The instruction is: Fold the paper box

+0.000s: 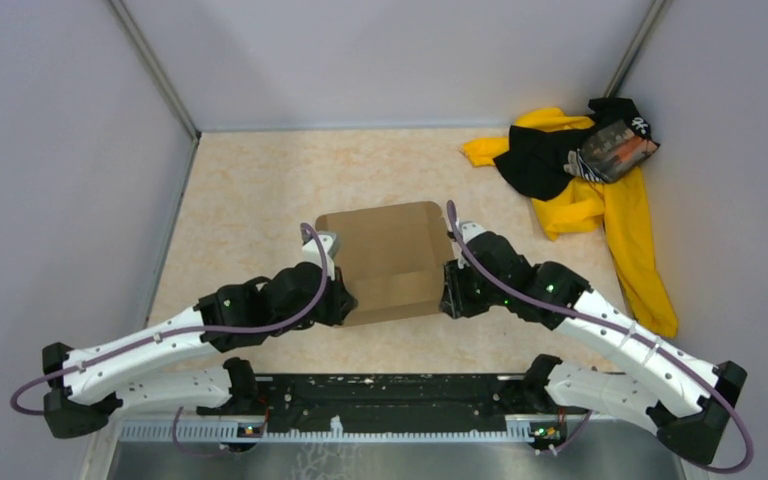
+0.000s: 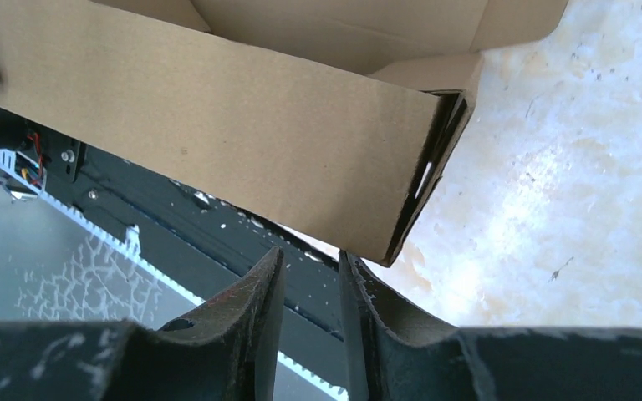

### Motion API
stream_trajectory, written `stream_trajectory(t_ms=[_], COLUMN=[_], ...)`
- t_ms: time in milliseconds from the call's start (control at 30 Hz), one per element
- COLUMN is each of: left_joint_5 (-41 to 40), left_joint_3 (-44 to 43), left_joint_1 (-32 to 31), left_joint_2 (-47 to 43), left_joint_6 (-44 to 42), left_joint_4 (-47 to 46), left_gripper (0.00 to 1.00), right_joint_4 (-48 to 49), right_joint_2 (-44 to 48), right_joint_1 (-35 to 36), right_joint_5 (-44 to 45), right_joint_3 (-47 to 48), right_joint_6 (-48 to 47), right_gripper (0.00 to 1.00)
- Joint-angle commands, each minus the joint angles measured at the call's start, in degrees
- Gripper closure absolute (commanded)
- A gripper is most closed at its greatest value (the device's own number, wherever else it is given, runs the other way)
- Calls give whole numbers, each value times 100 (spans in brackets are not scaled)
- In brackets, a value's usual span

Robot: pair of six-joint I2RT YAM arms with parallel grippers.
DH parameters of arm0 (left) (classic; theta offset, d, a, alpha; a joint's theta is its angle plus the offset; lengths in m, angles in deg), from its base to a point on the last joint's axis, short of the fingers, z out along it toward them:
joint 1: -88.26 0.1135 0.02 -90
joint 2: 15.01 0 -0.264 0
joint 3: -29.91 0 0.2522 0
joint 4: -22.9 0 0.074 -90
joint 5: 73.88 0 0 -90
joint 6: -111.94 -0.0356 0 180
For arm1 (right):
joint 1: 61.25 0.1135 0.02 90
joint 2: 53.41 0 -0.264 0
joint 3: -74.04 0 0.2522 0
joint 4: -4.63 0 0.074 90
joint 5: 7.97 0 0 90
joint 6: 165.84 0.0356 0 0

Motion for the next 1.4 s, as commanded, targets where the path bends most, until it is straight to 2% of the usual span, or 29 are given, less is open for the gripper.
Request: stream_trajectory(t_ms=[0, 267, 500, 767, 867, 967, 1133, 1233, 1300, 1367], left_joint_5=[-168, -481, -534, -524, -582, -827, -1370, -1847, -2109, -1978], left_joint_3=[273, 481, 855, 1198, 905, 231, -1193, -1661, -1802, -1835], left_joint_1=[-310, -939, -1370, -1409, -1514, -1559, -1559, -1540, -1362, -914], left_joint_2=[119, 288, 455, 471, 495, 519, 737, 810, 850, 889], left_joint_6=[358, 940, 1533, 1748, 1702, 1480, 749, 243, -199, -779], left_joint_4=[319, 528, 524, 401, 530, 827, 1182, 1152, 960, 586], left_gripper=[90, 90, 91, 90, 91, 90, 88, 83, 79, 78], right_joint_4=[23, -473, -538, -146, -72, -44, 150, 258, 295, 319], right_joint_2=[384, 896, 1010, 772, 607, 315, -283, -383, -485, -677], right_joint_1=[41, 38, 55, 47, 48, 44, 56, 41, 38, -24], right_joint_5=[-20, -21, -21, 40, 159, 262, 229, 394, 626, 791], right_joint_3=[-190, -2, 4, -284, -69, 318, 817, 1061, 1291, 1495], right_joint_6=[253, 430, 488, 432, 360, 159, -107, -151, -186, -225], right_gripper=[71, 71, 71, 71, 70, 69, 69, 69, 67, 66])
